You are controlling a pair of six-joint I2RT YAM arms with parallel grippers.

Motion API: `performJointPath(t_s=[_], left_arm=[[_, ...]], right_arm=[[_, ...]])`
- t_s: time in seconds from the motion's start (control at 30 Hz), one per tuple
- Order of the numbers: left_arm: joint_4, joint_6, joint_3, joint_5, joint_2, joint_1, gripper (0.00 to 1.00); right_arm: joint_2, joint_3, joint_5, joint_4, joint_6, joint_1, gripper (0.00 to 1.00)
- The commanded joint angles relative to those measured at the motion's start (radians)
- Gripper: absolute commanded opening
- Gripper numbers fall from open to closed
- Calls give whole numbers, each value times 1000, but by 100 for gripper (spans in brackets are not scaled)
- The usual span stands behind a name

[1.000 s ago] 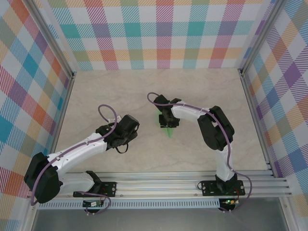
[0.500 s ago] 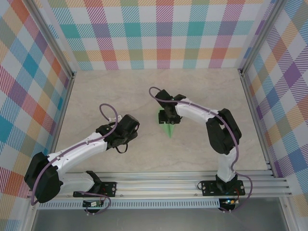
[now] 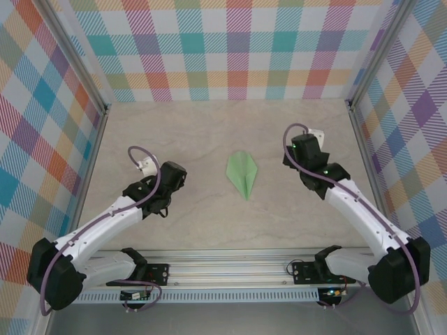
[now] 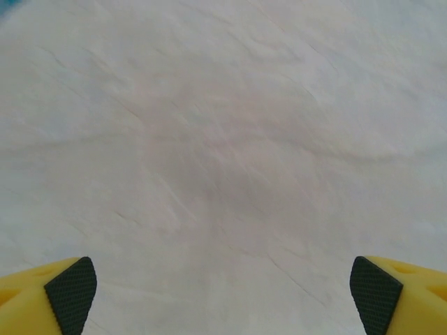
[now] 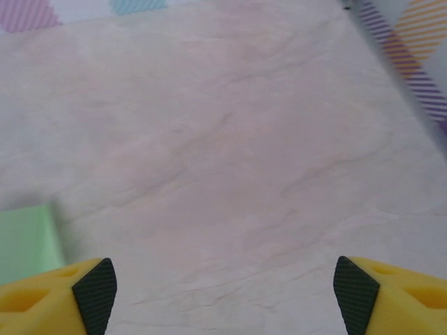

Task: Fold a paper plane with a square sheet of paper (pick it up from the middle)
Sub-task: Reset both arms

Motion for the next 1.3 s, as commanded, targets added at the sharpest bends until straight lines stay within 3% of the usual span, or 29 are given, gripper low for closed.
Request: performJointPath(t_s=[0.0, 0.17, 0.3, 0.43, 0.67, 0.73, 0.8, 0.9, 0.97, 1.0, 1.03, 1.27], left_arm=[[167, 191, -82, -133, 4, 96, 100], [389, 355, -127, -81, 96, 231, 100], [571, 513, -125, -17, 181, 297, 100], [907, 673, -220, 49, 285, 326, 100], [1185, 783, -282, 178, 396, 350, 100], [1291, 771, -320, 249, 437, 388, 100], [1270, 754, -323, 334, 423, 420, 100], [1477, 741, -402, 436, 486, 469, 100], [1379, 711, -379, 441, 460, 489, 100], [1423, 714, -386, 436, 477, 490, 100], [1379, 711, -377, 436, 466, 490, 100], [1401, 719, -381, 425, 469, 482, 100]], right_arm=[[6, -153, 44, 239, -174, -89, 89], [138, -219, -85, 365, -209, -187, 90], [235, -312, -122, 650, -267, -207, 90], [282, -380, -216, 884, -332, -219, 90], [353, -440, -442, 1137, -372, -325, 90], [356, -446, -548, 1145, -352, -372, 90], [367, -491, -631, 1230, -378, -382, 91], [392, -501, -656, 1270, -386, -385, 92], [396, -492, -652, 1260, -375, -389, 92], [397, -490, -621, 1258, -364, -390, 93], [398, -482, -591, 1243, -349, -391, 100], [398, -486, -575, 1250, -341, -392, 100]])
